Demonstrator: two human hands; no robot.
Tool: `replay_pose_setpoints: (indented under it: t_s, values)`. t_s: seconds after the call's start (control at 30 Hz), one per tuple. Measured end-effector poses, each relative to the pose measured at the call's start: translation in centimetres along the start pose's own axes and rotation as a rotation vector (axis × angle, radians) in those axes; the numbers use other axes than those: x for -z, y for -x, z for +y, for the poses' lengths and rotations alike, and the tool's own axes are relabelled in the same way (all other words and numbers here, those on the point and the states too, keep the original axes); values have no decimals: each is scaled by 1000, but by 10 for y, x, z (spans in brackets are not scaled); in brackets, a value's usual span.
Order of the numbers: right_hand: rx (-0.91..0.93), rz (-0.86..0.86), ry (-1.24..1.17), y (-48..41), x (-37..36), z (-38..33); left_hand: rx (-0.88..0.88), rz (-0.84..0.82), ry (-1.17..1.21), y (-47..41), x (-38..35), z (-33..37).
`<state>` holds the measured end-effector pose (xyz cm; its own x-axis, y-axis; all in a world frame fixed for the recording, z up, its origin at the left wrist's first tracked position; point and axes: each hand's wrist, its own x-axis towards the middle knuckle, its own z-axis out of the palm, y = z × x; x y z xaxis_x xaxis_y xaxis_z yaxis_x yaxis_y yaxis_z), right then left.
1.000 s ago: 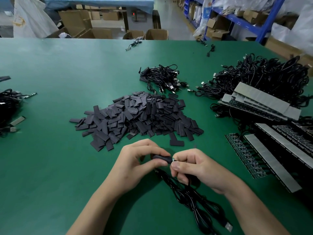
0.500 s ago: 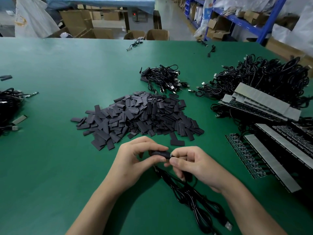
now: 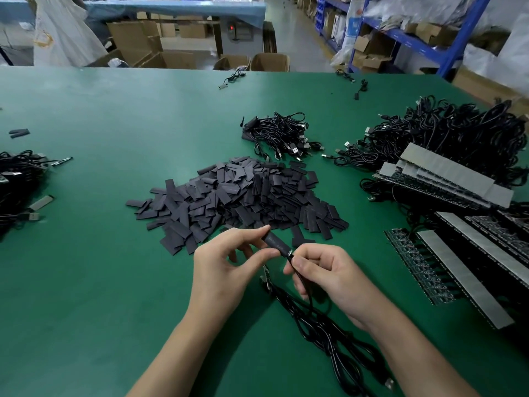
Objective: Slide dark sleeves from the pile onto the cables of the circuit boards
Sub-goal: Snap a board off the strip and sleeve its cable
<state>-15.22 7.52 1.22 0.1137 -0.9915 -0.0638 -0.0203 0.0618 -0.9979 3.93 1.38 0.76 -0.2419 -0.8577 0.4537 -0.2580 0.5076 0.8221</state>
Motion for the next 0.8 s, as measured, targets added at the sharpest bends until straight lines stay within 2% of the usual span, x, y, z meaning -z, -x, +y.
replay_pose_setpoints:
  t_s: [0.43,0.6,0.8]
  values:
    - [-1,53,-42,0,-5,0,-9,-7,65,2,-6,0]
    - [-3,22,-72,-1,-9,-2,59,67,140,1,-7,2]
    - [-5,21,-97,-1,-9,-1,98,29,155,1,-5,4]
